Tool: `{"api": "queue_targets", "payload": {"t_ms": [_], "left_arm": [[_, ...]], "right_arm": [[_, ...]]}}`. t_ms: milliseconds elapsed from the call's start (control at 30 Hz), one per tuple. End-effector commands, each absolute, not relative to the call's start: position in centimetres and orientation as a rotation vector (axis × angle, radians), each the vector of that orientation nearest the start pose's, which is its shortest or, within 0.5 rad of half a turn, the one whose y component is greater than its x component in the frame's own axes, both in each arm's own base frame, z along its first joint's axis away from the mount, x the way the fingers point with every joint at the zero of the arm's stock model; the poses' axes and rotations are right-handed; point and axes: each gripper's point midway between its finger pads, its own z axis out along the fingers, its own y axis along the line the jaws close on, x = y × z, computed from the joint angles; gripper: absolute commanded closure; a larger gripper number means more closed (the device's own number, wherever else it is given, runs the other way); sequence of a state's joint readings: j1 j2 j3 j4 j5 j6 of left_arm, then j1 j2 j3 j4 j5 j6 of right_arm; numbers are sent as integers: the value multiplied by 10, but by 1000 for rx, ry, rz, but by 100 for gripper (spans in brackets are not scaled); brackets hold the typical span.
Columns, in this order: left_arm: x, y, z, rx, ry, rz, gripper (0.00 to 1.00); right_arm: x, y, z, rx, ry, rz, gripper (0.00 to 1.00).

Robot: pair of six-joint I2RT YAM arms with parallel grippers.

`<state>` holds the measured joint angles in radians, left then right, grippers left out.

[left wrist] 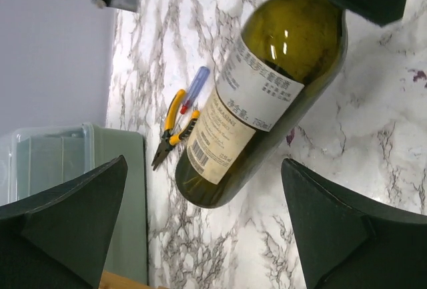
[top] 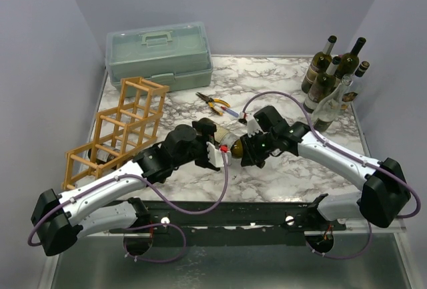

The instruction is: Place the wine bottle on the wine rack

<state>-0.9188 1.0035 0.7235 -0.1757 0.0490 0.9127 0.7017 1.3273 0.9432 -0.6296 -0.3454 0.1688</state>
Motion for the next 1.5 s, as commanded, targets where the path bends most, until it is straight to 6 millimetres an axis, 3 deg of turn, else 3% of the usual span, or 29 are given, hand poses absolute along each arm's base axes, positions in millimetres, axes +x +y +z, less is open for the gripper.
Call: {"api": "queue_targets", "payload": {"t_ms": [0, 100, 233, 433, 600, 700, 967, 1467], "left_arm": [[229, -270, 253, 1386, 1161, -173, 1], [236, -266, 299, 1193, 1185, -246, 1], [257, -247, 355, 891, 1247, -305, 1], [299, -185, 387, 484, 1363, -147, 1], [312, -129, 398, 210, 1361, 15, 1], [316, -116, 398, 145, 1353, 33, 1], [322, -117, 391, 175, 1366, 61, 1], [321, -122, 388, 214, 1363, 50, 1]], "right_arm": [[203, 271, 144, -853, 2288, 888, 100], [192, 283, 141, -880, 2219, 1023, 99], [196, 294, 137, -869, 2203, 1080, 100], [204, 316, 134, -927, 2196, 1148, 99], [209, 341, 140, -973, 2155, 1208, 99], [210, 358, 143, -1009, 2140, 1225, 99], [207, 396, 145, -1087, 2117, 1264, 100], [202, 423, 134, -1153, 2118, 1289, 99]]}}
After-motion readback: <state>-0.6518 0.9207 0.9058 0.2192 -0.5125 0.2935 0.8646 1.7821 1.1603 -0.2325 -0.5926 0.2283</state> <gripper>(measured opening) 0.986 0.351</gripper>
